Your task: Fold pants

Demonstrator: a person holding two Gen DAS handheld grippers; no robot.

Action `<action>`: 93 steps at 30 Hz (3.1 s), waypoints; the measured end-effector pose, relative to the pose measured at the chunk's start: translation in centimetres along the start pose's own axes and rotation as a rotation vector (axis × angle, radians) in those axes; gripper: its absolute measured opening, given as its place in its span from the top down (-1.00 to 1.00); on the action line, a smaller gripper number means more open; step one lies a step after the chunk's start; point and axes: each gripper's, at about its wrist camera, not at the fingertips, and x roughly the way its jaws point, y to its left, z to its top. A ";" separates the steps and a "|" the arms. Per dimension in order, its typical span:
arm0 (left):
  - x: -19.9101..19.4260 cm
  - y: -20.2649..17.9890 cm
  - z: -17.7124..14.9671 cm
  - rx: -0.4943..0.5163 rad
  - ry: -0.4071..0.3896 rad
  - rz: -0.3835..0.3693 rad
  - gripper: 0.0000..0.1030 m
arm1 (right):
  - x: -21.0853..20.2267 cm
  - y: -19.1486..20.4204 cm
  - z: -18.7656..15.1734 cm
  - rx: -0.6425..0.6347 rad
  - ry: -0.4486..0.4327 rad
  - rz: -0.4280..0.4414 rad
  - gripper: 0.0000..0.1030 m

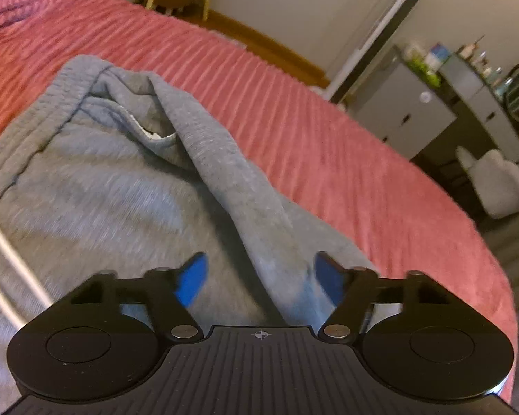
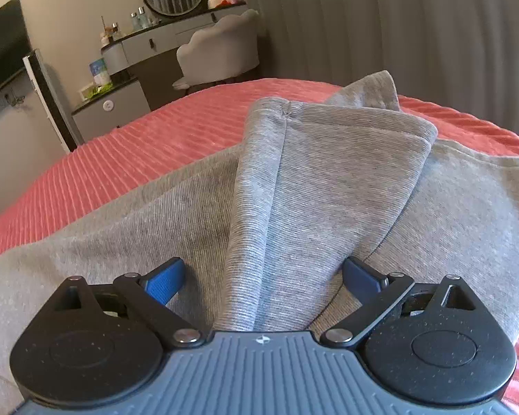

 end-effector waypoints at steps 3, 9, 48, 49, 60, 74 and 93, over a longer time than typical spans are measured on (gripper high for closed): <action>1.0 -0.3 0.4 -0.006 0.000 0.022 -0.20 | 0.3 0.2 -0.2 -0.024 -0.001 -0.006 -0.91; 1.3 -0.2 1.1 -0.056 0.021 -0.045 0.77 | -1.3 -0.8 -0.2 -0.033 0.004 0.023 -0.88; -14.7 9.7 -15.6 -0.171 -0.102 -0.023 0.71 | -6.3 -17.4 2.0 0.493 0.063 0.156 0.86; -15.0 9.8 -15.5 -0.158 -0.105 -0.026 0.72 | -6.6 -17.4 2.2 0.480 0.056 0.152 0.87; -16.6 10.0 -17.9 -0.070 -0.052 0.070 0.55 | -7.5 -18.8 2.7 0.328 0.146 0.058 0.42; -24.4 6.2 -17.9 -0.016 -0.301 0.043 -0.38 | -7.3 -23.2 5.3 0.567 0.017 0.183 0.83; -11.3 -5.8 -25.1 0.352 -0.018 -0.114 -0.67 | -4.2 -19.2 11.4 0.291 -0.026 0.202 0.17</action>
